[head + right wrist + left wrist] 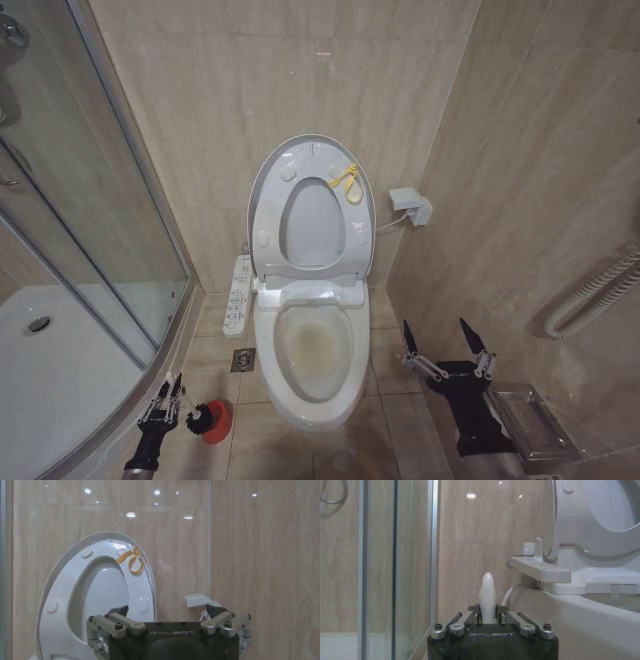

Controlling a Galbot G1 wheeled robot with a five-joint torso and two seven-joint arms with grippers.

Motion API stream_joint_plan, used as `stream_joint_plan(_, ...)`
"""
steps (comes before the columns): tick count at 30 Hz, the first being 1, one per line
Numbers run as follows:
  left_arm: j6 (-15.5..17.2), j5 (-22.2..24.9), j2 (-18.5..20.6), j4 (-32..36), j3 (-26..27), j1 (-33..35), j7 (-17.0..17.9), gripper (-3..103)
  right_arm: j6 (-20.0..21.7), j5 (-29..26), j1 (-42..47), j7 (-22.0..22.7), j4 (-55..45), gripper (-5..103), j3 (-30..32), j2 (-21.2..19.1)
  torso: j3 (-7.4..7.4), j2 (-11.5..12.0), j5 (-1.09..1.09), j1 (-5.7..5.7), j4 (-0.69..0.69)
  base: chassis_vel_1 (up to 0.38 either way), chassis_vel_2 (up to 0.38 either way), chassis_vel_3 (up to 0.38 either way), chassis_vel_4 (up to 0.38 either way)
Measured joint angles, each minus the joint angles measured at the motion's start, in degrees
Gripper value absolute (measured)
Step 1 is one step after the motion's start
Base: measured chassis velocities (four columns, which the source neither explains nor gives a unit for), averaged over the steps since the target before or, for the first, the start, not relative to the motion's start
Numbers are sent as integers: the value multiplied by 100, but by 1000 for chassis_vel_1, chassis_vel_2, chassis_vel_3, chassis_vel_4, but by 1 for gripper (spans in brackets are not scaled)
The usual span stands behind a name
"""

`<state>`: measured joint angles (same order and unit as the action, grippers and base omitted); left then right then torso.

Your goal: Open the toilet lid, clean the toilet bowl with a toilet brush, close the toilet lid, and flush.

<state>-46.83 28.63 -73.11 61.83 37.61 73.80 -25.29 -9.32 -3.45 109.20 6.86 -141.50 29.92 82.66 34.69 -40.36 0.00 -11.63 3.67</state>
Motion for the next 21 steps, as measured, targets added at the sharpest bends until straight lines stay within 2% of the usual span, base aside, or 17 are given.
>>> stream_joint_plan(7, 1, 87, -15, -56, -27, -19, -75, 21, 0, 0, 0, 0, 0, 100, 0, 0, 0, 0, 1, 0, 0, 0, 0, 0, 0)
stream_joint_plan(16, 200, 281, 58, 310, -25, 135, -86, 21, 0, 0, 0, 0, 0, 100, 0, 0, 0, 0, 0, 0, -1, 0, 0, 0, 0)
stream_joint_plan(21, 200, 333, 107, 91, -43, -8, -178, 21, 0, 0, 0, 0, 0, 100, 0, 0, 0, 0, 0, 0, 0, 0, 0, 0, 0)
